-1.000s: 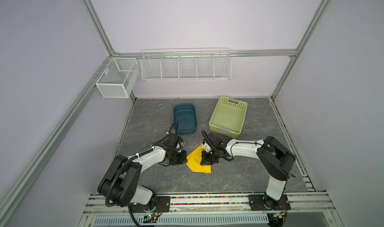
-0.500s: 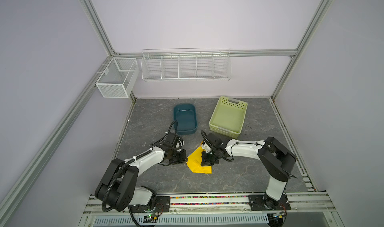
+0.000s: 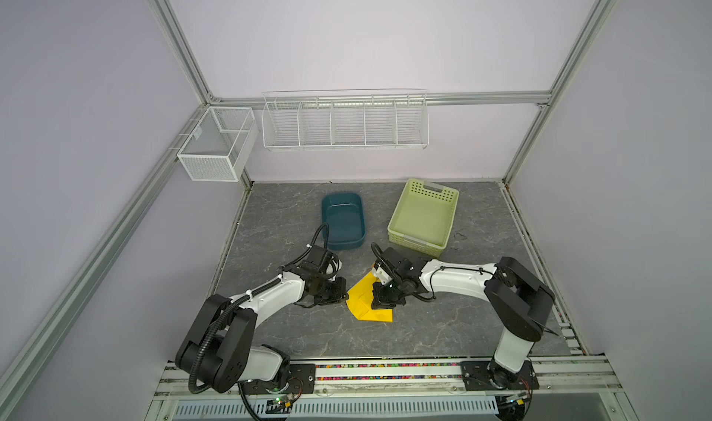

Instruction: Place the utensils on the paper napkin and roll it up

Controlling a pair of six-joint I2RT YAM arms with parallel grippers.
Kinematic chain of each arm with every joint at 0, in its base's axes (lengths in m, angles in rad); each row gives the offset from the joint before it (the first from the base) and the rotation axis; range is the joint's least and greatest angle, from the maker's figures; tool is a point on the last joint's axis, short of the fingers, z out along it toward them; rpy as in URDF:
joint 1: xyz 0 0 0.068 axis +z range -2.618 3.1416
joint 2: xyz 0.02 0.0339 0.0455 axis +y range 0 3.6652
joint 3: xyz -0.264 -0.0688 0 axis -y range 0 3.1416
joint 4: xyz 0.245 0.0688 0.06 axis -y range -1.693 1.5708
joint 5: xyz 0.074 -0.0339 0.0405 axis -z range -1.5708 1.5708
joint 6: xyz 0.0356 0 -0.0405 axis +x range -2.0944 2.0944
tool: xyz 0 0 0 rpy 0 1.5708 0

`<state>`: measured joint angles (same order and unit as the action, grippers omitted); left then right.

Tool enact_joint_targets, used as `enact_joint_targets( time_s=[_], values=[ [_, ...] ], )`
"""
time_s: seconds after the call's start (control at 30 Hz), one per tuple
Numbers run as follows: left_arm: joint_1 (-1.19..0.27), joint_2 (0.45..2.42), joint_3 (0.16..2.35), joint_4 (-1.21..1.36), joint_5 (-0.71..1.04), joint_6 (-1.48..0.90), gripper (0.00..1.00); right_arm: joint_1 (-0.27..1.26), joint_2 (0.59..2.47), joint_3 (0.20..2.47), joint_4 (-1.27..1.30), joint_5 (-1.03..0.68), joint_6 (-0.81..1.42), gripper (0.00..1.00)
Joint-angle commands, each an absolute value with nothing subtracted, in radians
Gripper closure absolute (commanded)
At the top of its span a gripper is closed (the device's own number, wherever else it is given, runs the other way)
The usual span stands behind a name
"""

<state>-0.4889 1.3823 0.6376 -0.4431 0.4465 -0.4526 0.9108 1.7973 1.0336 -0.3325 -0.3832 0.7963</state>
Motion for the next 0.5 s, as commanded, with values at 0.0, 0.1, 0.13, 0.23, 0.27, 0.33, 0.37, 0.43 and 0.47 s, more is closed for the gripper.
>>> enact_joint_targets(
  time_s=[0.0,0.1,0.13,0.23,0.27,0.33,0.37,0.43,0.47],
  values=[
    [-0.485,1.349,0.657,-0.456,0.471,-0.46,0.95,0.917,1.814,1.011,-0.329,-0.367,0.812,0.93],
    [-0.485,1.339,0.66,-0.448,0.502,-0.469,0.97,0.917,1.83,1.003,-0.321,-0.362,0.811,0.93],
    [-0.485,1.336,0.658,-0.441,0.514,-0.475,0.98,0.917,1.835,0.999,-0.317,-0.362,0.812,0.93],
    [-0.485,1.337,0.657,-0.415,0.563,-0.482,1.0,0.917,1.844,0.988,-0.3,-0.365,0.817,0.93],
    [-0.487,1.341,0.657,-0.406,0.579,-0.491,1.0,0.917,1.846,0.986,-0.297,-0.367,0.818,0.93],
    [-0.491,1.346,0.657,-0.384,0.608,-0.511,1.0,0.917,1.85,0.983,-0.292,-0.367,0.819,0.93],
    [-0.493,1.345,0.658,-0.376,0.616,-0.52,1.0,0.917,1.85,0.983,-0.289,-0.368,0.819,0.93],
    [-0.498,1.34,0.659,-0.356,0.63,-0.544,1.0,0.916,1.85,0.982,-0.287,-0.368,0.819,0.93],
    [-0.499,1.338,0.658,-0.343,0.641,-0.556,1.0,0.916,1.85,0.982,-0.287,-0.368,0.819,0.93]
  ],
)
